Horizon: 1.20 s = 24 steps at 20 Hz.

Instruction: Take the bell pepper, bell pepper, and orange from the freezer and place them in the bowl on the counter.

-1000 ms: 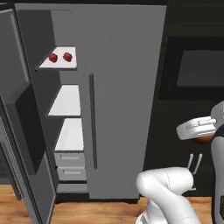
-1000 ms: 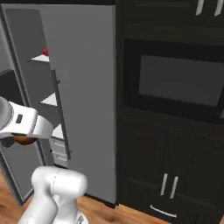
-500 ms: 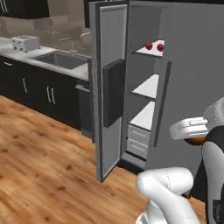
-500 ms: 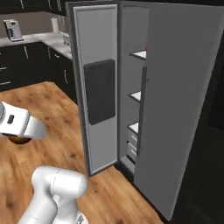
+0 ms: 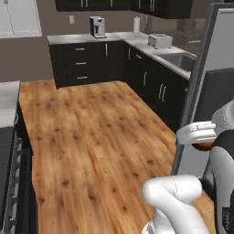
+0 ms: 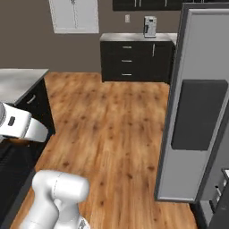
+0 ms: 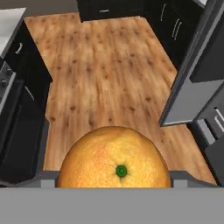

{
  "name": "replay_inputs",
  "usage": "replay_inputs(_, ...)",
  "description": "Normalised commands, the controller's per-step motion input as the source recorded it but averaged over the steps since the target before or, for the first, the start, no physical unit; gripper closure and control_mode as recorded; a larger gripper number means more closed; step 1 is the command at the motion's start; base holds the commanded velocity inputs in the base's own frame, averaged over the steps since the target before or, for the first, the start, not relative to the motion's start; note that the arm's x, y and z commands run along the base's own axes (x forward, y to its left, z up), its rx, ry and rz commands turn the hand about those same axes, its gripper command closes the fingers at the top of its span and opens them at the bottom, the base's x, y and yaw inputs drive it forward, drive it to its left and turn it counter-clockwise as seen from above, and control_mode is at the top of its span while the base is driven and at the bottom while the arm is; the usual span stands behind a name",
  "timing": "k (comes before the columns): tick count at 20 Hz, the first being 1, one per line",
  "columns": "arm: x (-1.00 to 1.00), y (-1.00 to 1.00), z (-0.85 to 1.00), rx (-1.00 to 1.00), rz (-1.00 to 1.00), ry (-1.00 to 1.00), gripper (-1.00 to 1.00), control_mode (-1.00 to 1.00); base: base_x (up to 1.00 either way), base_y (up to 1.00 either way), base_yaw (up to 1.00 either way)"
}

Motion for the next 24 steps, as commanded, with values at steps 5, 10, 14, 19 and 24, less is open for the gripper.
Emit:
replay_inputs(5, 0.00, 0.00, 0.00, 0.00, 0.00, 0.00, 1.00, 1.00, 0.09, 0.17, 0.81)
replay_inputs(10, 0.00, 0.00, 0.00, 0.00, 0.00, 0.00, 1.00, 1.00, 0.62, 0.28, 0.02)
replay_inputs(14, 0.00, 0.00, 0.00, 0.00, 0.00, 0.00, 1.00, 1.00, 0.92, 0.27, -0.26)
replay_inputs(19, 0.00, 0.00, 0.00, 0.00, 0.00, 0.00, 1.00, 1.00, 1.00, 0.29, -0.28)
replay_inputs(24, 0.00, 0.00, 0.00, 0.00, 0.00, 0.00, 1.00, 1.00, 1.00, 0.00, -0.35)
